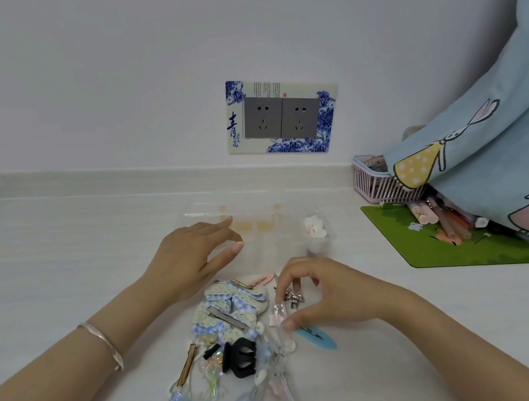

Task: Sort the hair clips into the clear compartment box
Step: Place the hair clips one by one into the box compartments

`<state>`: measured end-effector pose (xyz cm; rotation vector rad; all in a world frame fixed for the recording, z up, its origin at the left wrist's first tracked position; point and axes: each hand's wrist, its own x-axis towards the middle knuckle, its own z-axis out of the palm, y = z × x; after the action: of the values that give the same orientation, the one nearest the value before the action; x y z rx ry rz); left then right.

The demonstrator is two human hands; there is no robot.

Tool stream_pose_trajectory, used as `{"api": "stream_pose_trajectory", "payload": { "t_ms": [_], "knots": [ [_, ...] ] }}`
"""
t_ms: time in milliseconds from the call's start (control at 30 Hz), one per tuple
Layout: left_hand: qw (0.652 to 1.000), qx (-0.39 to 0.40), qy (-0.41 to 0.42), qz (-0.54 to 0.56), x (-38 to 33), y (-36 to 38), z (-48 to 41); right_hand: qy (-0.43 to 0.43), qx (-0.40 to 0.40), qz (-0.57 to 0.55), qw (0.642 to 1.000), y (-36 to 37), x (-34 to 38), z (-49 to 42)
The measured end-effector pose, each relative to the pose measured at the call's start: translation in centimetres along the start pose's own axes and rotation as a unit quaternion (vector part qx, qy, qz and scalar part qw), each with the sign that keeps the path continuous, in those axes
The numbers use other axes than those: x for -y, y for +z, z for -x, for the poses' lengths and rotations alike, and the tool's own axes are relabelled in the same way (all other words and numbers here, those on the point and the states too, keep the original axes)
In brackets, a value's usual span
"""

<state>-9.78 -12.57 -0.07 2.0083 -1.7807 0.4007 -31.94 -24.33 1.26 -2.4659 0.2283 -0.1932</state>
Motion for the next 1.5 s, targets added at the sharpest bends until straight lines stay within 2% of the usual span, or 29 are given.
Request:
{"api": "stream_pose_trajectory", "payload": {
  "t_ms": [233, 300, 400, 500, 567, 733, 867, 1000, 1100, 1167, 1267, 1333, 1500],
  "knots": [
    [1.000, -0.001, 0.000, 0.003, -0.2, -0.1, 0.1, -0.021, -0.018, -0.138, 0.990, -0.2, 0.4, 0.0],
    [1.000, 0.000, 0.000, 0.001, -0.2, 0.0, 0.0, -0.034, -0.088, -0.188, 0.978, -1.1, 0.4, -0.3],
    [1.000, -0.001, -0.001, 0.004, -0.2, 0.0, 0.0, -0.050, -0.249, -0.233, 0.939, -3.0, 0.1, -0.9],
    [1.000, -0.002, -0.002, 0.005, -0.2, 0.0, 0.1, -0.056, -0.354, -0.120, 0.926, -3.7, -0.5, -1.9],
    [1.000, -0.004, -0.001, 0.008, -0.2, 0.0, 0.0, -0.054, -0.379, -0.079, 0.920, -3.4, -1.1, -2.4],
    [1.000, -0.001, -0.001, 0.006, -0.1, -0.1, 0.0, -0.038, -0.294, 0.049, 0.954, -2.8, -2.7, -2.8],
    [1.000, -0.003, -0.001, 0.008, -0.1, -0.1, -0.1, -0.033, -0.272, 0.103, 0.956, -3.2, -3.6, -2.3],
    [1.000, -0.003, 0.000, 0.008, -0.2, -0.1, -0.1, -0.012, -0.251, 0.127, 0.960, -3.0, -3.6, -1.9],
    [1.000, 0.001, -0.004, 0.006, -0.3, -0.2, -0.1, -0.034, -0.266, 0.139, 0.953, -3.0, -2.5, -1.3],
    [1.000, 0.000, -0.003, 0.007, -0.3, -0.3, -0.1, -0.053, -0.258, 0.081, 0.961, -2.9, -1.4, -0.5],
    [1.000, -0.001, -0.001, 0.001, -0.3, -0.3, -0.2, -0.037, -0.113, -0.050, 0.992, -2.2, 0.8, 0.6],
    [1.000, 0.002, -0.004, -0.004, -0.3, -0.2, -0.2, -0.032, -0.015, -0.045, 0.998, -1.5, 1.8, 0.9],
    [1.000, 0.000, -0.001, 0.002, -0.4, -0.3, -0.1, -0.025, 0.081, -0.023, 0.996, -0.2, 3.1, 1.3]
  ]
}}
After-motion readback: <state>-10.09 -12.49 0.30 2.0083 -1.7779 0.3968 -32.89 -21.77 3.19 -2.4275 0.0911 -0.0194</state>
